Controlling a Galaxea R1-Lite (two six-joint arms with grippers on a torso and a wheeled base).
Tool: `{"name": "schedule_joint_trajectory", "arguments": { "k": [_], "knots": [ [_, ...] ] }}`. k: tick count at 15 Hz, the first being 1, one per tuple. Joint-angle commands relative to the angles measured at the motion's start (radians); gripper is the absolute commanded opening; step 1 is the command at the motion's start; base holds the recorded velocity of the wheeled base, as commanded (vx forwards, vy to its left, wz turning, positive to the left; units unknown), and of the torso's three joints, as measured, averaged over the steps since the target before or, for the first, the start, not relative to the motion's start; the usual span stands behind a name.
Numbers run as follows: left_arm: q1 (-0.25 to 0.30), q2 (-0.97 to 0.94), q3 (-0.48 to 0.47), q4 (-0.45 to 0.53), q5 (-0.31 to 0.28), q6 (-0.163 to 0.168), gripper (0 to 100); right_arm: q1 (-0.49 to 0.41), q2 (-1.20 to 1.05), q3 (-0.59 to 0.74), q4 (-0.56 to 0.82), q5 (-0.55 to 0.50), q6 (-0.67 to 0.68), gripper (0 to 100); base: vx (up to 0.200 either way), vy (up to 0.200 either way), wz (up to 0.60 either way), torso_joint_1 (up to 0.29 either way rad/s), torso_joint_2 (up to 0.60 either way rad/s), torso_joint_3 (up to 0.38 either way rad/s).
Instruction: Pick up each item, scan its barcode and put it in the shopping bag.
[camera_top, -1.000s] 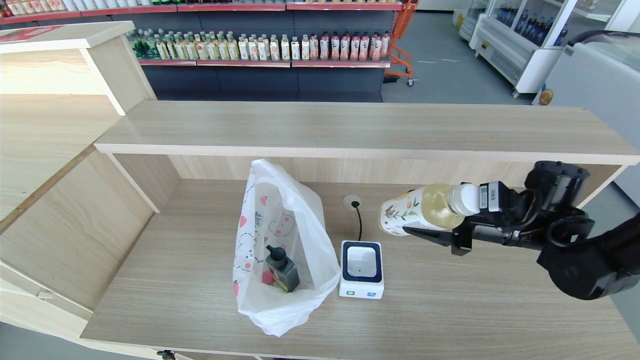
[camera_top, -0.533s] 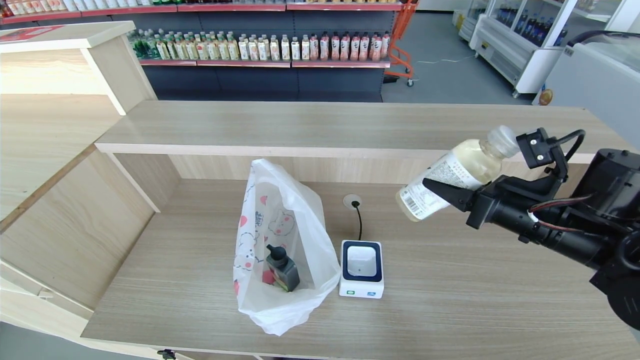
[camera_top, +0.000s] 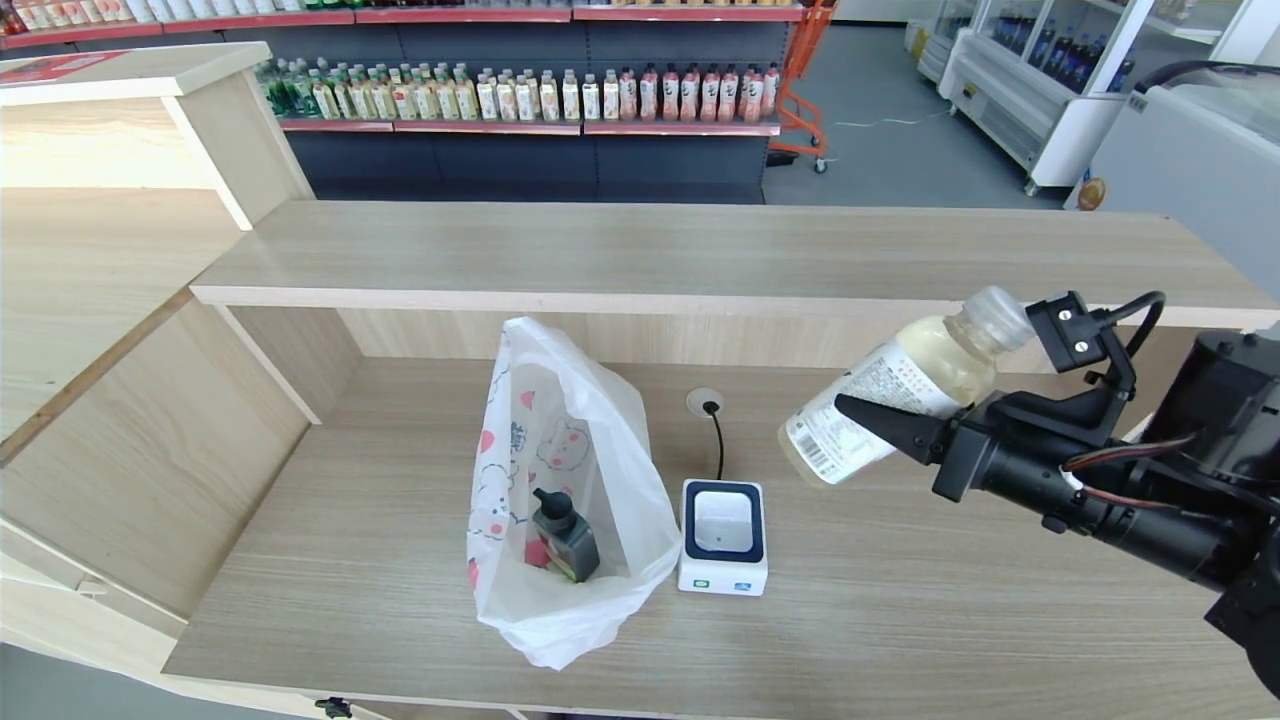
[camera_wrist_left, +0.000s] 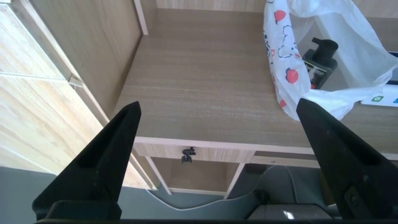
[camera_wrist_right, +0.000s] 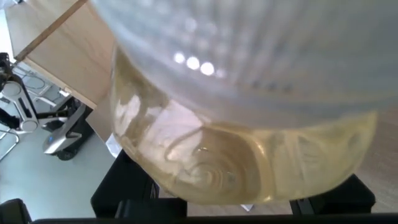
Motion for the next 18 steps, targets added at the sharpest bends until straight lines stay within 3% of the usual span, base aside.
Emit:
{"name": "schedule_joint_trajectory", "arguments": {
  "k": [1,4,9,15,18],
  "knots": [
    [0.0,0.0,0.0,0.0,0.001,0.002,100,0.001,-0.016,0.007,0.0,0.001,0.007,0,0.0,0.0,0.0,0.0,0.0,0.0],
    [0.0,0.0,0.0,0.0,0.001,0.002,100,0.001,-0.018,0.011,0.0,0.0,0.013,0,0.0,0.2,0.0,-0.004,0.0,0.004],
    [0.0,0.0,0.0,0.0,0.001,-0.003,100,0.023,-0.011,0.0,0.003,0.001,0.015,0,0.0,0.0,0.0,0.0,0.0,0.0],
    [0.0,0.0,0.0,0.0,0.001,-0.003,100,0.119,0.058,-0.143,0.169,0.009,0.128,0,0.0,0.0,0.0,0.0,0.0,0.0],
    [0.0,0.0,0.0,0.0,0.001,-0.003,100,0.136,0.205,-0.192,0.063,0.055,0.127,0,0.0,0.0,0.0,0.0,0.0,0.0]
  ]
}}
